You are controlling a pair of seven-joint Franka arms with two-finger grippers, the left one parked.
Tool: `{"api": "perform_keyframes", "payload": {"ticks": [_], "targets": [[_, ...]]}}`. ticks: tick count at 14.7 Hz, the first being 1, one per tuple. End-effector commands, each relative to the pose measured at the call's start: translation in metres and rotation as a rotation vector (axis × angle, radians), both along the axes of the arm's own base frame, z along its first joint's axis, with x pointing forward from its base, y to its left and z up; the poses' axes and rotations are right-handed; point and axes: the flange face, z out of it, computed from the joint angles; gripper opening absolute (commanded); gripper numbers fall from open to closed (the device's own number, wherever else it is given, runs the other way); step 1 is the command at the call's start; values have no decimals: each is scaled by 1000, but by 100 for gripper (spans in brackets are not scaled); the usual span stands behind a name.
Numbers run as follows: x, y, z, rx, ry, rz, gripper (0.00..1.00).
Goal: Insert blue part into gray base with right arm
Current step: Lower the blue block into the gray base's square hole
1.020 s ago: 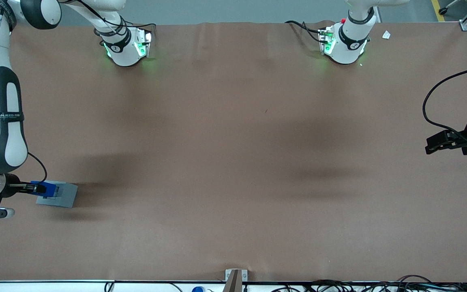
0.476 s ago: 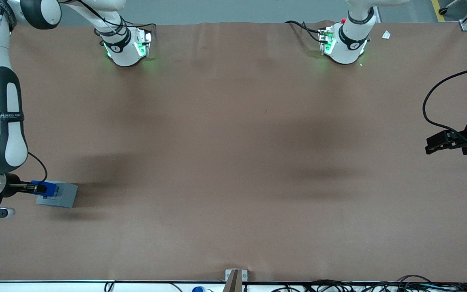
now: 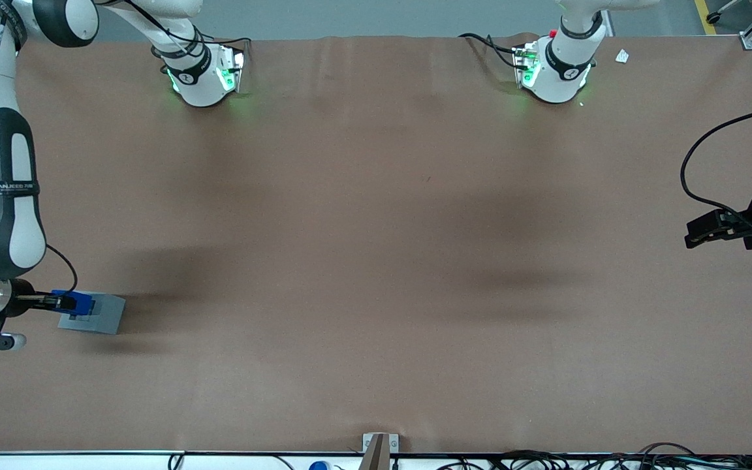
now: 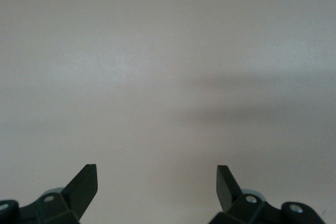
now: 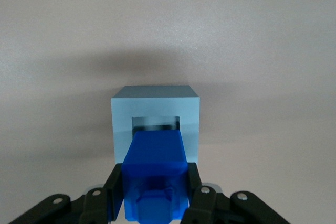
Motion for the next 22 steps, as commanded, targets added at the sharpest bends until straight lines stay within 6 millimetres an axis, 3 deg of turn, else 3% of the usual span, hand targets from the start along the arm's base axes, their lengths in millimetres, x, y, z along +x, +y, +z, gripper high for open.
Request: {"api": "perform_keyframes", "payload": {"ticks": [1,17,22], "targets": [[-4,-2,3,16,-4,-11,0],[-3,3,-1,12,-4,-31,0],[-3,1,-12,11,7,-30,0]]}}
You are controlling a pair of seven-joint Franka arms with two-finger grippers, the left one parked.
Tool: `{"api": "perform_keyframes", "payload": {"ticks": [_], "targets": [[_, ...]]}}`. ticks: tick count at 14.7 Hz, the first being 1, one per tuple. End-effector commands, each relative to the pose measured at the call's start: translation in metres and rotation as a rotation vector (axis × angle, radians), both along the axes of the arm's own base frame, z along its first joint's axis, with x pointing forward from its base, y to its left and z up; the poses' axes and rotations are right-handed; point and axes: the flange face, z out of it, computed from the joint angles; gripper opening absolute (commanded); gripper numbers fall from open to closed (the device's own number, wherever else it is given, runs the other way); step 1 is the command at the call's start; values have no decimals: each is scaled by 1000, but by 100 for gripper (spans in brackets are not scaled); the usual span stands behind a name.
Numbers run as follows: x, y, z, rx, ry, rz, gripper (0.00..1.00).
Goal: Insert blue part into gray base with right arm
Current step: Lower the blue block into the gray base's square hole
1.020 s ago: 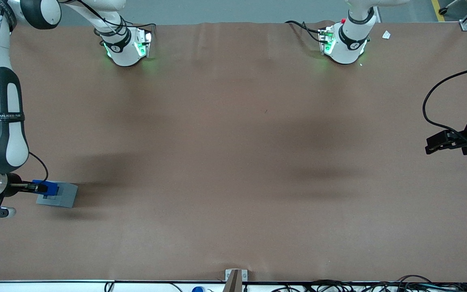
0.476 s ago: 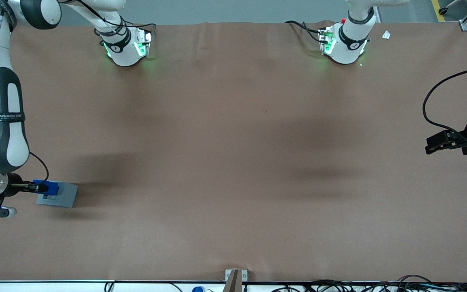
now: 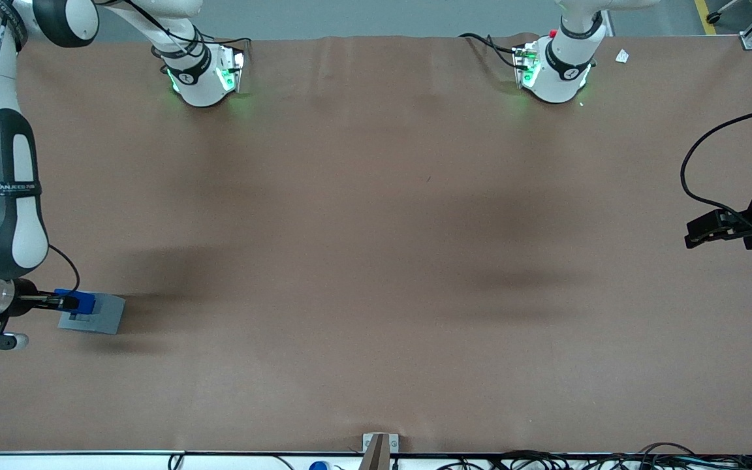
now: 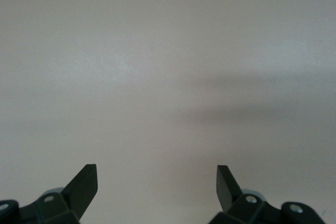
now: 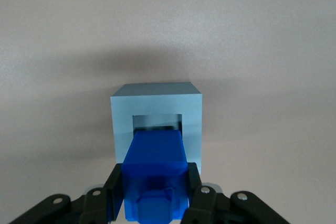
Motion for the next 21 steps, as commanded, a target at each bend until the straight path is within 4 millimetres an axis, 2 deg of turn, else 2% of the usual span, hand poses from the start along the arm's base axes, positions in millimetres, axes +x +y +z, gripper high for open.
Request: {"api": "perform_keyframes", "payload": {"ticks": [1,7,21], "targets": [[-1,-1,-5,7,-1,-7,0],[2,-2,-11,0,1,2,0],[12,-1,-5,-7,-18,6,0]]}}
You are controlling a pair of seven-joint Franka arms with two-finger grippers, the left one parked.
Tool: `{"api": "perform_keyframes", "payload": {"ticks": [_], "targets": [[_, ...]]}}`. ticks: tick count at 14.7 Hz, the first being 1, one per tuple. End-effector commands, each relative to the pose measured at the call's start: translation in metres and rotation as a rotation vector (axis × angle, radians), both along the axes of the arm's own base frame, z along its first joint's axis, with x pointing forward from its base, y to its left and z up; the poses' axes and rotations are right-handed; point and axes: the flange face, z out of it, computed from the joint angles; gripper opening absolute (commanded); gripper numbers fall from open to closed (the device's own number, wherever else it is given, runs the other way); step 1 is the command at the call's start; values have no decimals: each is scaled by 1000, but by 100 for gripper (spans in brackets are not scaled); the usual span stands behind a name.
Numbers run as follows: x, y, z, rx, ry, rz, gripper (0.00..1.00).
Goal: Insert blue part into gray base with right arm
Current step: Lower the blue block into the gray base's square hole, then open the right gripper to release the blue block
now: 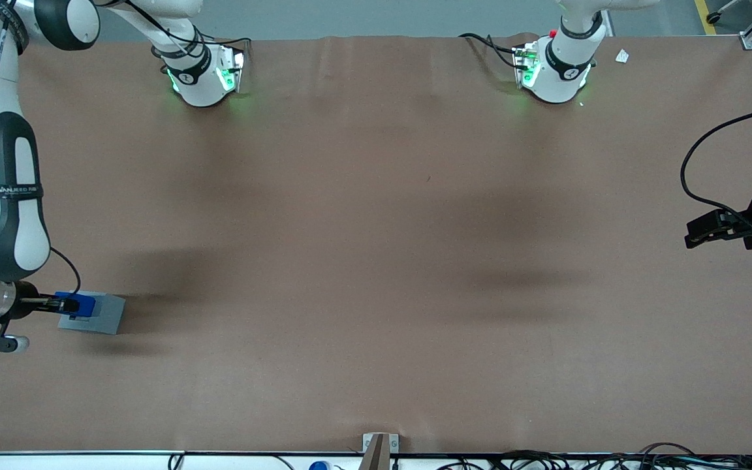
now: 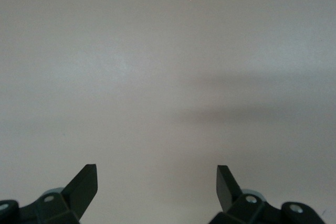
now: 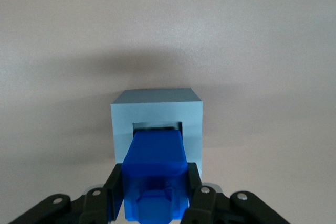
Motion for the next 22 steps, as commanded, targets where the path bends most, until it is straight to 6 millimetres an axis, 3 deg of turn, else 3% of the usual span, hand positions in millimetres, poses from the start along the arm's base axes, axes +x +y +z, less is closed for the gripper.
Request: {"api": "perform_keyframes", "payload": {"ticks": [1,6,17,18,19,20,22], "targets": [[6,-1,-4,-4,-4,3,0],[11,-1,5,-5,-2,5,0],[12,-1,-10,-2,13,5,2],[12,-1,-10,-2,13,5,8],[12,-1,-10,-2,13,7,38],[12,0,-10,-2,13,8,94],[12,0,-9,-1,13,11,100]]}}
